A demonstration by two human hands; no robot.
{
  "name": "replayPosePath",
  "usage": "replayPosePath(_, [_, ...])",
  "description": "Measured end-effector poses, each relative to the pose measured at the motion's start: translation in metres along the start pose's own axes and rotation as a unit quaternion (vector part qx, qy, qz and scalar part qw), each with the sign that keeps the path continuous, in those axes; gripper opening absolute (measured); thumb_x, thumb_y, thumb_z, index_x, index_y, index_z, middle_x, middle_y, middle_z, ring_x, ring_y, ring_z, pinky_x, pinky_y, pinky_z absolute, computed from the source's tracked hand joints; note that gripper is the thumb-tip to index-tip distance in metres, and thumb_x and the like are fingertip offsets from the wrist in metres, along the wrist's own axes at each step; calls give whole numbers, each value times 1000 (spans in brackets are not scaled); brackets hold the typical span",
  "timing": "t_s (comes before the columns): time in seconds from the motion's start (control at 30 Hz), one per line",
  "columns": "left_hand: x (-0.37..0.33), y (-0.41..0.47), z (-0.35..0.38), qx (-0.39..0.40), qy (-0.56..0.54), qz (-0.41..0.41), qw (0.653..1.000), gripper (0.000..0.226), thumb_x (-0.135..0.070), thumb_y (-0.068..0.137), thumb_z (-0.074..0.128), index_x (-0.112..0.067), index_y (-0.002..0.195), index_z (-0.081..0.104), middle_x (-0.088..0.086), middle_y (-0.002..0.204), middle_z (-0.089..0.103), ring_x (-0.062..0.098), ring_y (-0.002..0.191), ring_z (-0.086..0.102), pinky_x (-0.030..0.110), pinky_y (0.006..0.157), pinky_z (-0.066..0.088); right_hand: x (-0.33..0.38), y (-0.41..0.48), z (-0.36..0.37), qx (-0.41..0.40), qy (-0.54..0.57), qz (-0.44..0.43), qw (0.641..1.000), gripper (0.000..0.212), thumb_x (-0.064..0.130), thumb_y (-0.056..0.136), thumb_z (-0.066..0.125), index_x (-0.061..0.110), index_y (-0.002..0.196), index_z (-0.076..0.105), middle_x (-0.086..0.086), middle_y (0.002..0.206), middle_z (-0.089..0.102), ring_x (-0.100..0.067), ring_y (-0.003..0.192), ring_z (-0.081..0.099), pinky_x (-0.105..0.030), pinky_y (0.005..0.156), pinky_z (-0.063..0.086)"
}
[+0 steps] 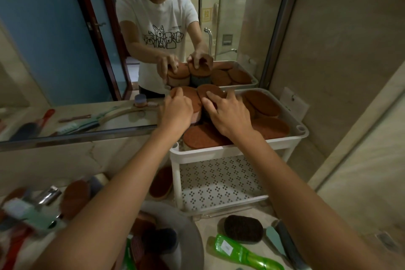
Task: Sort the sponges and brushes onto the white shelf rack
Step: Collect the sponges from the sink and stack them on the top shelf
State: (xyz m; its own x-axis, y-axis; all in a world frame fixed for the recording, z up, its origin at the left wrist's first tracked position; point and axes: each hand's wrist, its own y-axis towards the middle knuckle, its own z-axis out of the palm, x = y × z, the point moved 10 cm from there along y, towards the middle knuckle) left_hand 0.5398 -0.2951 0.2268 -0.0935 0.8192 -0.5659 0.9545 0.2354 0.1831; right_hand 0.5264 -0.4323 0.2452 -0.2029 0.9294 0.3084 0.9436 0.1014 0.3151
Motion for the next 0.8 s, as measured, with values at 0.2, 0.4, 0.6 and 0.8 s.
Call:
replayPosePath(0.2, [-2,1,2,6,-4,6,1000,47,-21,100,24,-11,146,27,28,140,40,41,127,41,43,101,34,9,1,-3,16,-49,-8,999,41,30,99,29,20,135,46,-20,140,35,-42,123,40,-45,95,40])
replayPosePath(0.4, [0,4,4,36,-5,6,999,46,-24,100,22,-10,143,30,25,145,36,40,132,35,45,107,29,11,0,-2,48,-93,14,994,42,30,99,28,20,137,43,-19,145,31,-40,133,28,-50,104,30])
replayPosePath(0.6, [-7,-5,-21,7,-28,-1,1000,40,-25,100,23,-8,128,45,22,142,36,40,130,36,50,106,32,21,-13,-15,1,-49,-20,999,45,18,95,35,19,141,34,-18,147,30,-36,139,20,-49,112,19])
replayPosePath(0.8, [-29,-74,-61,-94,-122,71,985,33,-11,96,31,-10,116,57,9,125,53,24,117,49,30,90,37,22,-84,-39,-149,72,-83,983,34,-2,81,49,1,112,60,-23,127,51,-39,117,47,-43,99,42])
